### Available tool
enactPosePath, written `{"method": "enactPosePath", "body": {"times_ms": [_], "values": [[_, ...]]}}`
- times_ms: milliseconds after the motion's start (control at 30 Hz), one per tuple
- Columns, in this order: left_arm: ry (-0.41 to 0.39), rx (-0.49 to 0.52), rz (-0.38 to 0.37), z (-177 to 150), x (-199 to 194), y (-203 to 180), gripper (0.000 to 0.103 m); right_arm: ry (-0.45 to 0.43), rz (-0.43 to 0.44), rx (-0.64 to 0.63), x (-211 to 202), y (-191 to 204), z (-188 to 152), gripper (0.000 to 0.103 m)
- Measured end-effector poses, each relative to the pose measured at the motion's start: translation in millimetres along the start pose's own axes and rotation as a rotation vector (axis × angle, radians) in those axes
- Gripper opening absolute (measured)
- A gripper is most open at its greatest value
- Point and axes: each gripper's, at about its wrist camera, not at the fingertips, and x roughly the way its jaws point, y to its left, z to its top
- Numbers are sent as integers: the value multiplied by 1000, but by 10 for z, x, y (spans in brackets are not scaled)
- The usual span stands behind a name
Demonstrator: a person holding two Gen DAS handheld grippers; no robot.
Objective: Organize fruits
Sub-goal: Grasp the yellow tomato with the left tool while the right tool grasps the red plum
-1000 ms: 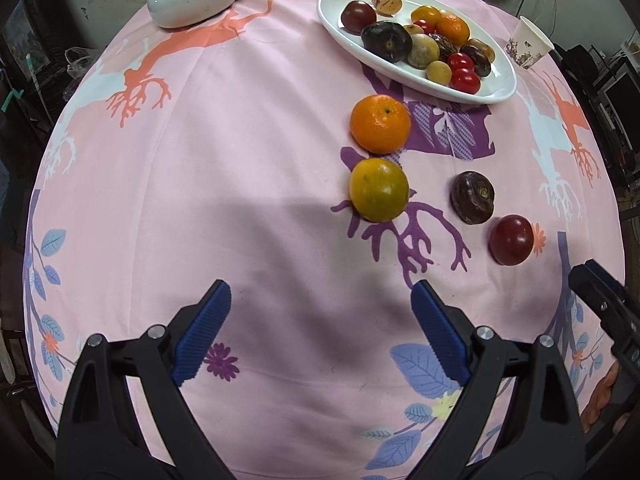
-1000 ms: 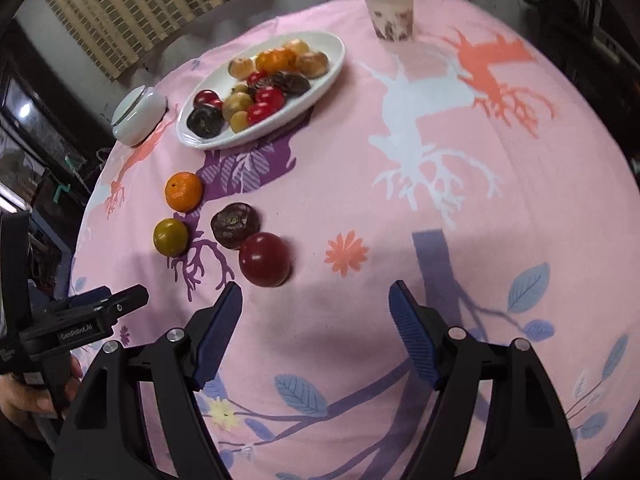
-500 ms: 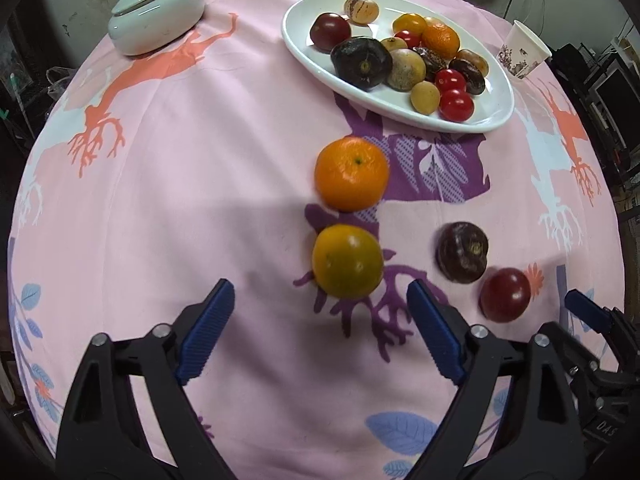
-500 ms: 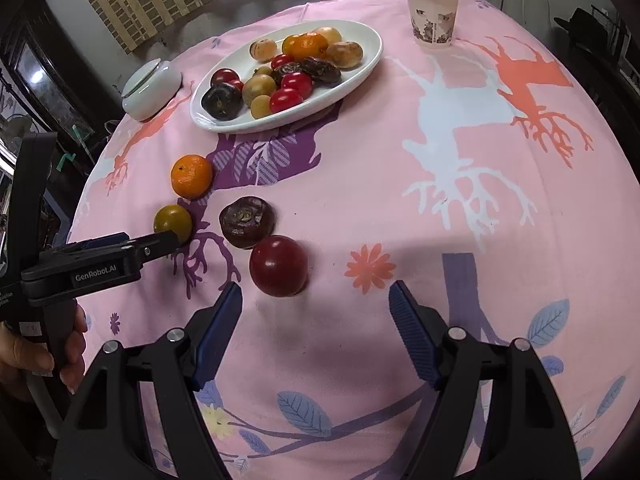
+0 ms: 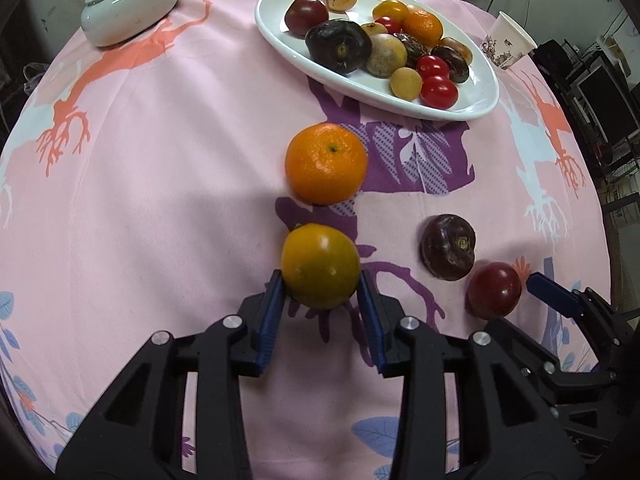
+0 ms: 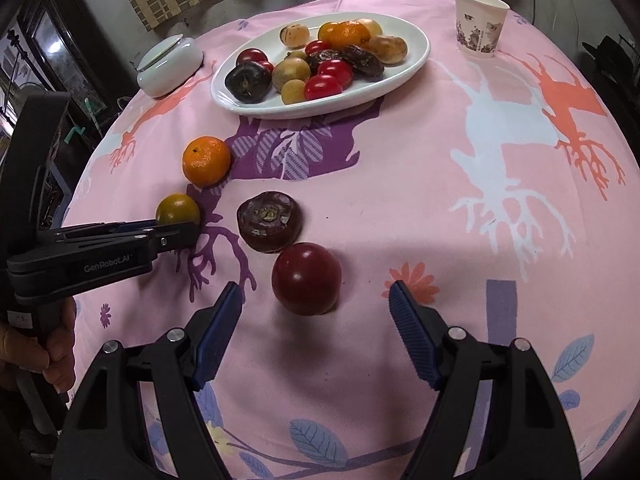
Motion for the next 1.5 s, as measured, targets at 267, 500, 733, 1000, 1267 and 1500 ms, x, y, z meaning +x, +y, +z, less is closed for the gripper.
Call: {"method": "enactPosePath", "body": {"times_ms": [267,500,733,1000,1267,1500], "values": [[11,5,-7,-27,22,11,37,37,-24,-73,175,135,57,37],[15,-16,11,-40,-61,64,36,37,23,-18,32,32,34,38],[-15,-12,13,-109,-276,95,36,20,25,26,-169,-121,-13,38],[-42,20,-23,-199,-448,22,21,-6,23,44,-322,-167,-19,38],[-23,-10,-27,-185,-274,76,51,6,26,37,-302,-147,-40,38],[16,-4,-20,-84,-21,68,39,23,38,42,-214,-165,-28,38]]}}
